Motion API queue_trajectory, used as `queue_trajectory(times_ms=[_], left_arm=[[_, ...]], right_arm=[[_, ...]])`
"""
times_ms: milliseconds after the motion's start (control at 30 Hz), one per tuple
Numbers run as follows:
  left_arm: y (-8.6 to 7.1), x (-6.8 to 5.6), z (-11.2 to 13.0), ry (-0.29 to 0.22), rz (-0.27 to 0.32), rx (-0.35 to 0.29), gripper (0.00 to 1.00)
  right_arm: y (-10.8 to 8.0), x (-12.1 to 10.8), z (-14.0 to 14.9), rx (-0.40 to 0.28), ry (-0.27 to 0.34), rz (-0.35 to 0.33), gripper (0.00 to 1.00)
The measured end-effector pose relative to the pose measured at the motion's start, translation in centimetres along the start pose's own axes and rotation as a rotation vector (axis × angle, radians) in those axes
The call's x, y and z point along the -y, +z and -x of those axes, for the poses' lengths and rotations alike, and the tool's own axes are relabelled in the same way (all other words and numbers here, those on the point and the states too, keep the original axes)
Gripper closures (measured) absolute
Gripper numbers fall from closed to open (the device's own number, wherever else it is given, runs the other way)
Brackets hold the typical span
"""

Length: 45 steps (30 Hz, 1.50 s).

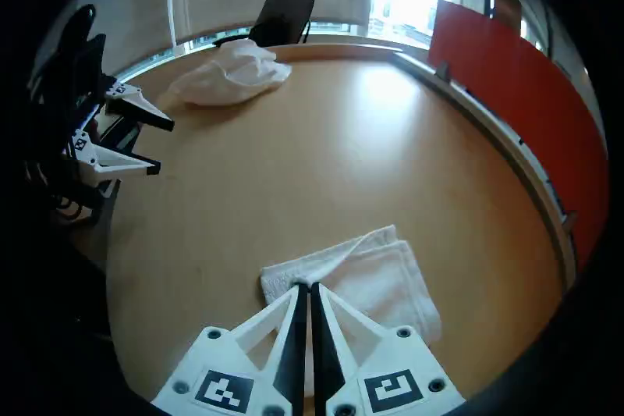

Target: Fold towel

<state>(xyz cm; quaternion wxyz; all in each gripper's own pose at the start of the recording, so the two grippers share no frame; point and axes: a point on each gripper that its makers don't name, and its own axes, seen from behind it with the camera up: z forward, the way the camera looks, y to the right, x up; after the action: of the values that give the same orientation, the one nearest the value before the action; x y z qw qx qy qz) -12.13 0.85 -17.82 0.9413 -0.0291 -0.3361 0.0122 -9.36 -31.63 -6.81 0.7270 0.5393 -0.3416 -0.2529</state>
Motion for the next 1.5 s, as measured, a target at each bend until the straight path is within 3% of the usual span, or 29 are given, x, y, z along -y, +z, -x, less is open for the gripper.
queue_trajectory(times_ms=[200, 467, 600, 800, 933, 1500], left_arm=[[0.0, 0.1, 0.4, -0.003, -0.006, 0.008, 0.04], [0.1, 0.2, 0.5, -0.007, -0.006, 0.009, 0.04], [0.0, 0.1, 0.5, -0.007, -0.005, 0.01, 0.04], [-0.1, 0.0, 0.5, -0.008, -0.005, 0.008, 0.04], [-0.1, 0.0, 0.5, -0.008, -0.003, 0.006, 0.04], [-0.1, 0.0, 0.1, -0.008, -0.003, -0.004, 0.04]], right_arm=[[1.6, 0.6, 1.1, 0.037, -0.014, -0.021, 0.97], [1.8, 0.5, 1.2, 0.036, -0.004, -0.02, 0.94], [1.7, 0.6, 1.2, 0.034, -0.013, -0.024, 0.84], [1.3, 0.9, 1.2, 0.025, -0.013, -0.03, 0.34], [1.0, 0.7, 1.4, 0.022, -0.004, -0.013, 0.25], [-0.9, -0.2, 5.0, 0.043, 0.082, 0.072, 0.25]])
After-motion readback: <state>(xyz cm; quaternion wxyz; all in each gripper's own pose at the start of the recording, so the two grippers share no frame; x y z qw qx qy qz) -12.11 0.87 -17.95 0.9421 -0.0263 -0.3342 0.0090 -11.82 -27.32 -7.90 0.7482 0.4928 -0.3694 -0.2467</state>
